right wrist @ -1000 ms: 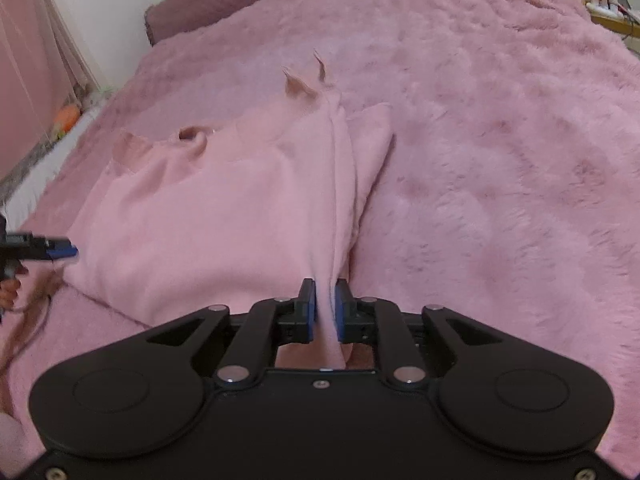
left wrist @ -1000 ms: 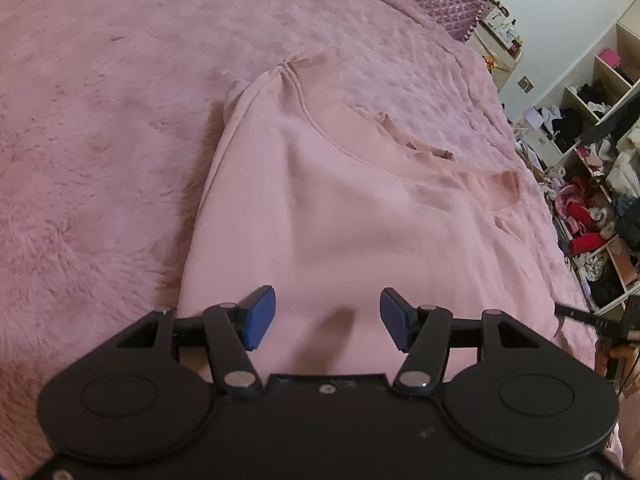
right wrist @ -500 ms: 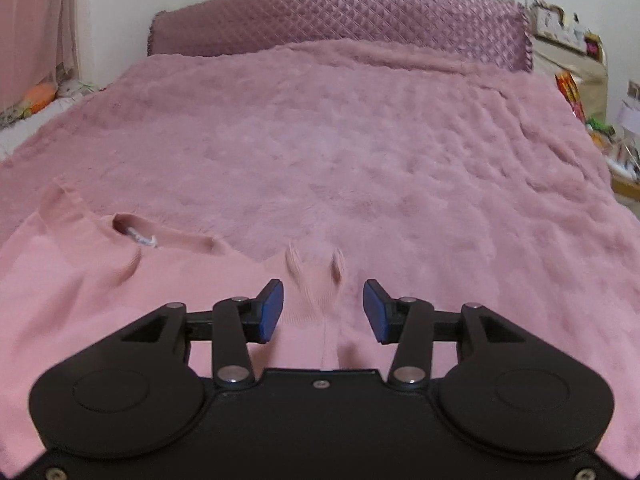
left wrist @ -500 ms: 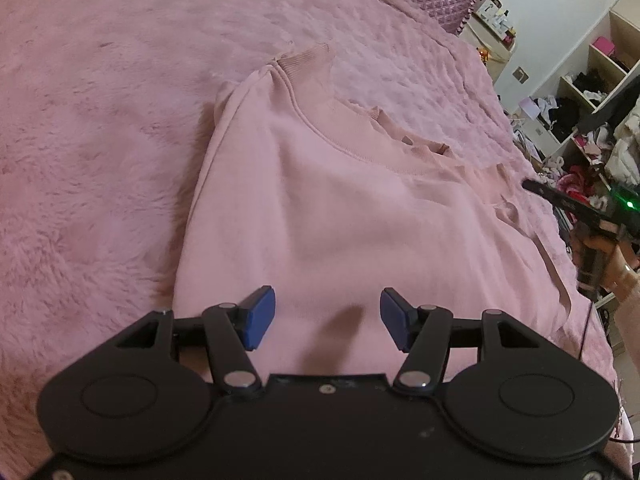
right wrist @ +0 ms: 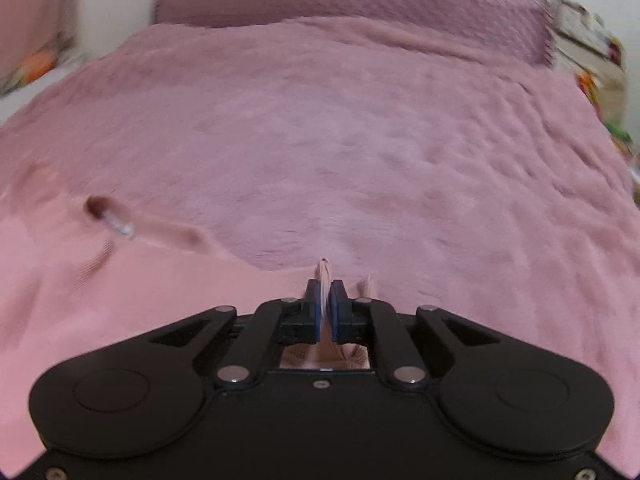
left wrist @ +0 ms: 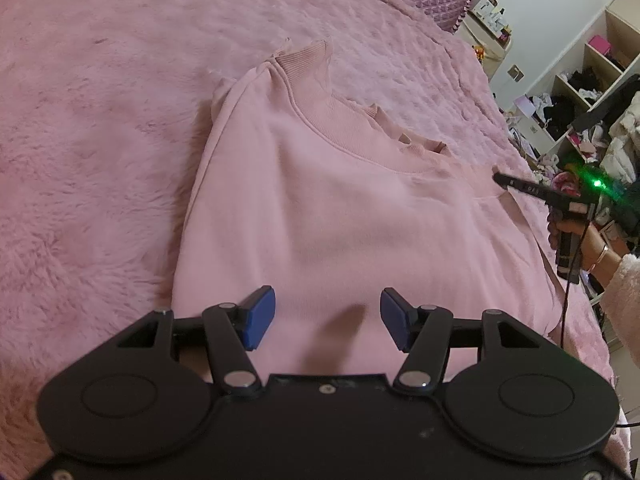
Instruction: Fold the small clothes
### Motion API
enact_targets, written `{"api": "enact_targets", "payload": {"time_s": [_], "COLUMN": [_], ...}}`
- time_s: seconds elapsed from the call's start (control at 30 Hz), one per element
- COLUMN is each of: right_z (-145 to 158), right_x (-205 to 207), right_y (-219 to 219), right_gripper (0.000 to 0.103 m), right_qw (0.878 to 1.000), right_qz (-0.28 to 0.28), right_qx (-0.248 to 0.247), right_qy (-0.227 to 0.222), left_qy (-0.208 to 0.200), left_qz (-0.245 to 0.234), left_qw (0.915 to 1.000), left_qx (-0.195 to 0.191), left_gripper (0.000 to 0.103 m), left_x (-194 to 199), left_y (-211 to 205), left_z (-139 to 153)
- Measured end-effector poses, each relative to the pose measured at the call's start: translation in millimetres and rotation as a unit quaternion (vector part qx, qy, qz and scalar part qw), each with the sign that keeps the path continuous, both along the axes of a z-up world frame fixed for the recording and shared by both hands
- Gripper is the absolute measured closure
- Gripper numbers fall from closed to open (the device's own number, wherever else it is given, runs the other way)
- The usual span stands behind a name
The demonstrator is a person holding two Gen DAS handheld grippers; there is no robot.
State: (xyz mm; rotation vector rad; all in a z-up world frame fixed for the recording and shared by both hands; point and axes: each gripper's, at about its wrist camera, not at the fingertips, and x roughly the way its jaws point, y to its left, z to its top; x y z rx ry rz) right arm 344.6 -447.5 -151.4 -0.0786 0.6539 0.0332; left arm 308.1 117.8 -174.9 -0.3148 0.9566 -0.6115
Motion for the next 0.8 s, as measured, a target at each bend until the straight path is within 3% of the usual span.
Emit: {"api": "enact_targets", "payload": {"time_s": [0.1, 0.23, 0.33, 0.4, 0.47, 0.6, 0.8], "right_z": [-13.5, -18.6, -5.0, 12.1, 29.6, 49.0, 13.4], "right_x": [0.2, -5.6, -14.0, -23.6, -42.4, -98.3, -154.1], "right_y": [0.8, 7.1, 17.1, 28.3, 54.3, 147.3, 307.9], "right_gripper": [0.098, 0.097, 0.076, 0.068, 0.06, 0.059, 0.059], "right_qw": [0.999, 0.998, 0.998, 0.998, 0.998, 0.985, 0.949], "right_qz": [-0.015, -0.025, -0.041, -0.028, 0.0, 0.116, 0.288], "right_qx": [-0.033, -0.037, -0.043, -0.045, -0.051, -0.068, -0.078], "right_qy": [0.027, 0.035, 0.022, -0.015, -0.048, -0.107, -0.099], "left_qy": [0.003, 0.006, 0.001, -0.017, -0.031, -0.034, -0.007], "left_qz": [0.008, 0.014, 0.021, 0.026, 0.039, 0.076, 0.11], "left_qw": [0.9999, 0.9999, 0.9997, 0.9994, 0.9986, 0.9965, 0.9937], "left_qx": [-0.007, -0.003, -0.011, -0.014, -0.017, -0.009, -0.02], "left_gripper": [0.041, 0.041, 0.042, 0.042, 0.042, 0.042, 0.042], "left_x": [-0.1, 0.4, -0.7, -1.7, 2.4, 22.8, 62.3], "left_y": [1.3, -0.3, 2.0, 7.8, 17.8, 38.2, 52.8], "left_z": [-2.4, 1.8, 15.7, 30.5, 45.5, 64.6, 65.0]}}
